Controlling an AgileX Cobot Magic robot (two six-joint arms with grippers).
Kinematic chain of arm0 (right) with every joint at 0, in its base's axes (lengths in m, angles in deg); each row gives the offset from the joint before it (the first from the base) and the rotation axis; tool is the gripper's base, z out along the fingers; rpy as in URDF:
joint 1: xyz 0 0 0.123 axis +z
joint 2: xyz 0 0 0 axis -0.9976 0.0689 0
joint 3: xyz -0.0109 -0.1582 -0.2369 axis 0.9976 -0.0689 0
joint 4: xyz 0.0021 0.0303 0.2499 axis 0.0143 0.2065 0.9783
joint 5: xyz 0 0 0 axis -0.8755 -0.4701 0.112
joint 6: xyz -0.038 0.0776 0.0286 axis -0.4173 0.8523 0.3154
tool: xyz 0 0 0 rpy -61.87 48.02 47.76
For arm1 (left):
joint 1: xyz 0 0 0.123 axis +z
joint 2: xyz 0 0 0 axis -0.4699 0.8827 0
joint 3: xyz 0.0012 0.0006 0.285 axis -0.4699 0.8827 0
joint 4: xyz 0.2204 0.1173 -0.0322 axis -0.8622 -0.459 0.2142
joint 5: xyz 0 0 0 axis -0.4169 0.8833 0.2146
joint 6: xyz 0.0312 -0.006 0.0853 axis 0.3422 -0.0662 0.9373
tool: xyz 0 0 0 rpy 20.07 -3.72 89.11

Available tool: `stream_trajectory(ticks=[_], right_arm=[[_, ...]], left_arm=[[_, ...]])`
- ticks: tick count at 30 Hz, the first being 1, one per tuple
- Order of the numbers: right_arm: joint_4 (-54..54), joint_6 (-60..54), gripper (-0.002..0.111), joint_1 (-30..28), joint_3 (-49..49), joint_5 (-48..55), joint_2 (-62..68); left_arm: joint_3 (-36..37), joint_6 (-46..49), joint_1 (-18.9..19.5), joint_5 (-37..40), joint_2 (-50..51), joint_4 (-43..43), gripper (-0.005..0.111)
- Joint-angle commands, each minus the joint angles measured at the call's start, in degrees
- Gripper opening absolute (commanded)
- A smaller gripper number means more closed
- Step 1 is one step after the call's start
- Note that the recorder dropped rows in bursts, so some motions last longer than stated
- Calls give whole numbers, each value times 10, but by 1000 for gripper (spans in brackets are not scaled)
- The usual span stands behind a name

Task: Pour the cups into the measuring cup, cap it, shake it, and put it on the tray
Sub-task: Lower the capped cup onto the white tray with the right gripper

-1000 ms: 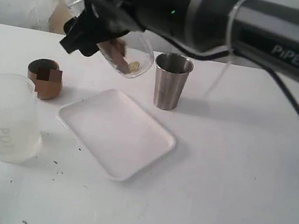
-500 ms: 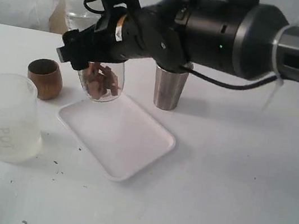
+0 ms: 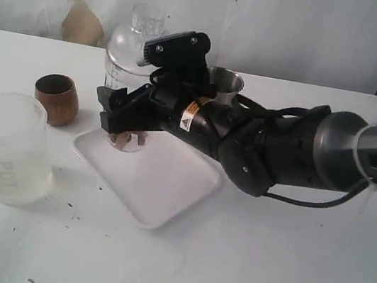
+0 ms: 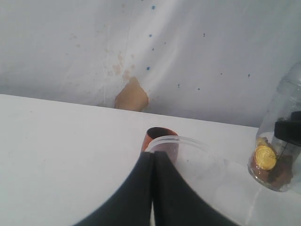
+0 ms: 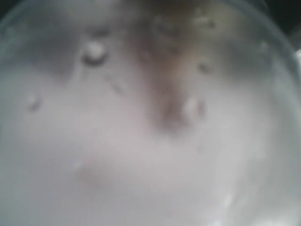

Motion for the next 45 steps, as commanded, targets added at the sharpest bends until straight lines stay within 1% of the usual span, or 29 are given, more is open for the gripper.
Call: stream_trajectory(ticks=[1,6,10,21,23,25,26,28,31,33,36,42,44,45], right_arm=[[26,-45,0,-5,-3,-38,19],[32,-61,0,-7,-3,-61,53],[76,-79,0,-7,-3,-69,74],[82,-88,1,-7,-4,-67,95],[82,-84,6,-7,-4,-65,95],[82,-84,15,-7,-4,-65,95],[82,-84,20,-7,-4,-64,95],[82,-84,33,-7,-4,-59,95],[82,-84,60,-7,-4,-51,95],[82,-84,75,-6,-4,-34,93],[82,-84,82,-6,-5,-14,85],[77,-84,83,-6,-7,44,58],[76,-84,88,-6,-7,61,51],[76,-84,92,-6,-7,71,47]], left_arm=[[3,0,0,-3,-2,2,0],[3,0,0,-3,-2,2,0],[3,0,0,-3,-2,2,0],[3,0,0,-3,-2,2,0],[3,0,0,-3,-2,2,0],[3,0,0,-3,-2,2,0],[3,0,0,-3,-2,2,0],[3,0,0,-3,-2,2,0],[3,0,0,-3,-2,2,0],[3,0,0,-3,-2,2,0],[3,0,0,-3,-2,2,0],[3,0,0,-3,-2,2,0],[3,0,0,-3,-2,2,0],[3,0,0,-3,-2,2,0]])
